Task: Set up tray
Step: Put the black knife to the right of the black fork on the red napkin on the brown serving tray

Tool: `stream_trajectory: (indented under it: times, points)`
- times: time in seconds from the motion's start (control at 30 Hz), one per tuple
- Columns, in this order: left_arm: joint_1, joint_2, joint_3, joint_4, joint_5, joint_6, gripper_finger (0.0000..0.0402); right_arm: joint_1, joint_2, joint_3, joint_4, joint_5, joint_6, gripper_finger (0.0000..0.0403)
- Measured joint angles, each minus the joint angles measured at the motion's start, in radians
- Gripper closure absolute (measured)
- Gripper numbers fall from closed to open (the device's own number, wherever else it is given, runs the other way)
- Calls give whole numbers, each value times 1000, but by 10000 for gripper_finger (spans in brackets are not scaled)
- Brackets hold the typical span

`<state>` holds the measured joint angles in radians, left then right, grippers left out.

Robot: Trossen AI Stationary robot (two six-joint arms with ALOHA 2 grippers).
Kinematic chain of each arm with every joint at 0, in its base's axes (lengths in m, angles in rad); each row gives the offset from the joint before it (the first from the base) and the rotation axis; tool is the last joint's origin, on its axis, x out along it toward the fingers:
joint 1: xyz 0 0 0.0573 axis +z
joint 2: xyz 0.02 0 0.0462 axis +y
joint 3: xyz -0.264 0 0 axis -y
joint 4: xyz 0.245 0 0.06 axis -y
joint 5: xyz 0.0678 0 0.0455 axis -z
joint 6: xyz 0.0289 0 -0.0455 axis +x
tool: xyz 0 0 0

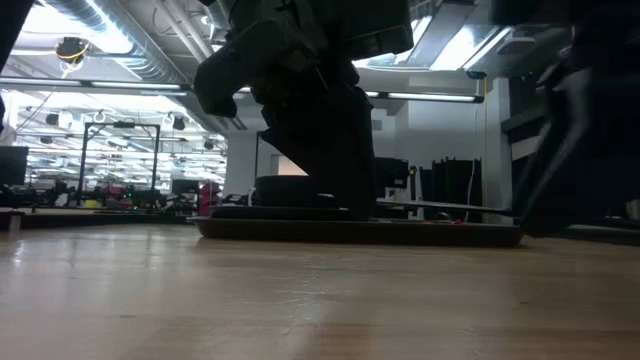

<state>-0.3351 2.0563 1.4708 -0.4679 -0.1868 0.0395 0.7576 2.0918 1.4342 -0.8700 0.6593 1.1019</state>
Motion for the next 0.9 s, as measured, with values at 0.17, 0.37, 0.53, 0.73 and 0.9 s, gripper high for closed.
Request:
stream_trajectory:
  times: [0.17, 0.37, 0.53, 0.73, 0.9]
  points:
    - [0, 0, 0, 0, -3, 3, 339, -29, 0, 0, 60, -7, -97, 221]
    - [-3, 0, 0, 0, -17, 9, 339, -43, 0, 0, 62, -37, -111, 221]
    - [-13, 0, 0, 0, -58, 27, 339, -44, 0, 0, 62, -46, -110, 221]
    - [-14, 0, 0, 0, -62, 27, 339, -60, 0, 0, 62, -53, -110, 221]
    - [-17, 0, 0, -1, -93, 28, 339, -67, 0, 0, 61, -52, -110, 222]
